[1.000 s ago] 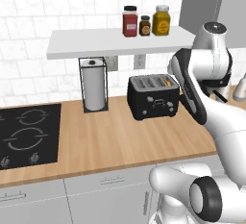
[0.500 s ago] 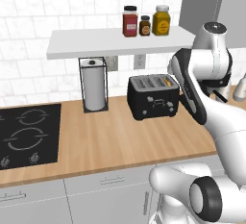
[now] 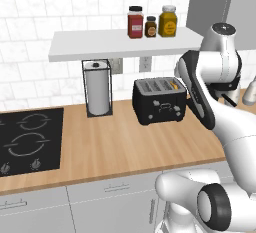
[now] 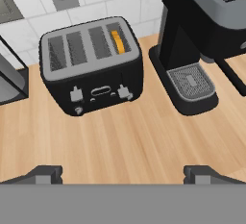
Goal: Start the toaster. Once the lever pops up, take the bread to the plate on the dining counter.
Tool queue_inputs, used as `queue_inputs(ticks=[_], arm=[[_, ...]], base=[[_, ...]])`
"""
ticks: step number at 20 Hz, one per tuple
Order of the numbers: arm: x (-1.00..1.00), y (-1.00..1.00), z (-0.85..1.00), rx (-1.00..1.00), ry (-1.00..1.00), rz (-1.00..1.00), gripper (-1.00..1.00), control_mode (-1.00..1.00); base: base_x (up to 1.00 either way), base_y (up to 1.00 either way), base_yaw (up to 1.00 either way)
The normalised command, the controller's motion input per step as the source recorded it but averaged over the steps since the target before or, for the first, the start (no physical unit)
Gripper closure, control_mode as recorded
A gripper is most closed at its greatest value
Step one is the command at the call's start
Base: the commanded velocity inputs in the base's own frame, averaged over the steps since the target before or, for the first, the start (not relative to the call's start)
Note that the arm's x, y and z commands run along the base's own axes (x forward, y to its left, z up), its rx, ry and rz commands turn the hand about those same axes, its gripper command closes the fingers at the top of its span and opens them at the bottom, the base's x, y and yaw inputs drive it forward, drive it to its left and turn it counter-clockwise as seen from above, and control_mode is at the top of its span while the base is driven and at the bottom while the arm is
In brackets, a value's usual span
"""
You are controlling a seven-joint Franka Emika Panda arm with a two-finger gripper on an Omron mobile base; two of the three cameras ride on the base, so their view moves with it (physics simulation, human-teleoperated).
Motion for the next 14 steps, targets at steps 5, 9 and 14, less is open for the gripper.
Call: queue_inputs(ticks=[5,9,14], arm=[[0.0,0.0,0.0,0.0,0.0,0.0,-1.0,-1.0],[0.0,0.0,0.0,0.0,0.0,0.0,-1.0,-1.0],[0.0,0.0,0.0,0.0,0.0,0.0,-1.0,-1.0]], base=[[0.0,0.0,0.0],[0.0,0.0,0.0],[0.0,0.0,0.0]])
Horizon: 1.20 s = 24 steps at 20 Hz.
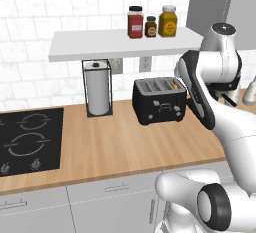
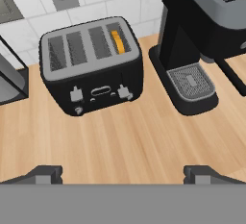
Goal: Start the toaster. Once the lever pops up, take the bread to the plate on the dining counter.
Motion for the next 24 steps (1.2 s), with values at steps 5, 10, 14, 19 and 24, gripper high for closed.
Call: queue_inputs(ticks=[5,10,14,19,24], arm=[[0.0,0.0,0.0,0.0,0.0,0.0,-1.0,-1.0],[0.0,0.0,0.0,0.0,0.0,0.0,-1.0,-1.0],[0.0,0.0,0.0,0.0,0.0,0.0,-1.0,-1.0],[0.0,0.0,0.0,0.0,0.0,0.0,-1.0,-1.0],[0.0,0.0,0.0,0.0,0.0,0.0,-1.0,-1.0]], base=[[0.0,0.0,0.0],[0.0,0.0,0.0],[0.0,0.0,0.0],[0.0,0.0,0.0],[0.0,0.0,0.0]])
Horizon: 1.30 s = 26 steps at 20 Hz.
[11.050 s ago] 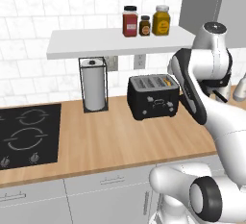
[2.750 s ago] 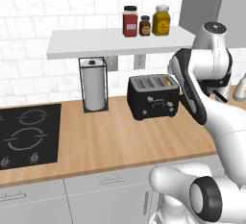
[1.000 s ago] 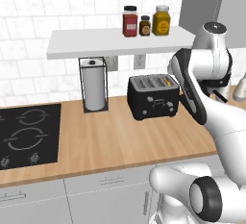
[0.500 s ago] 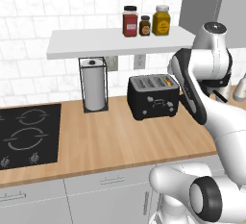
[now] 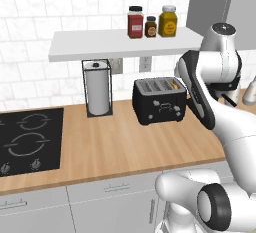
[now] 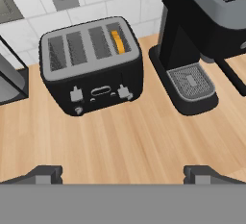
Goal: Start the toaster. Once the lever pops up, take the bread to the plate on the dining counter.
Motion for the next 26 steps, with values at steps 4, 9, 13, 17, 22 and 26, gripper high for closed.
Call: queue_inputs(ticks=[4,9,13,17,22,26], arm=[[0.0,0.0,0.0,0.0,0.0,0.0,-1.0,-1.0],[0.0,0.0,0.0,0.0,0.0,0.0,-1.0,-1.0],[0.0,0.0,0.0,0.0,0.0,0.0,-1.0,-1.0],[0.0,0.0,0.0,0.0,0.0,0.0,-1.0,-1.0],[0.0,0.0,0.0,0.0,0.0,0.0,-1.0,-1.0],[0.0,0.0,0.0,0.0,0.0,0.0,-1.0,-1.0]], base=[[0.0,0.0,0.0],[0.0,0.0,0.0],[0.0,0.0,0.0],[0.0,0.0,0.0],[0.0,0.0,0.0],[0.0,0.0,0.0]])
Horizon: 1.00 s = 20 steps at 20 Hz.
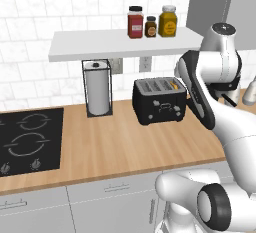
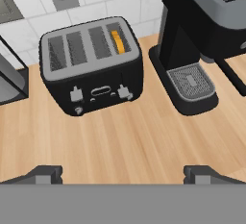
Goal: Start the toaster. Once the lever pops up, take the bread to the plate on the dining counter.
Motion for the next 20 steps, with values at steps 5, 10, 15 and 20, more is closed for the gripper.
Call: queue_inputs(ticks=[5,10,15,20], arm=[[0.0,0.0,0.0,0.0,0.0,0.0,-1.0,-1.0],[0.0,0.0,0.0,0.0,0.0,0.0,-1.0,-1.0],[0.0,0.0,0.0,0.0,0.0,0.0,-1.0,-1.0],[0.0,0.0,0.0,0.0,0.0,0.0,-1.0,-1.0]], base=[[0.0,0.0,0.0],[0.0,0.0,0.0],[0.0,0.0,0.0],[0.0,0.0,0.0]])
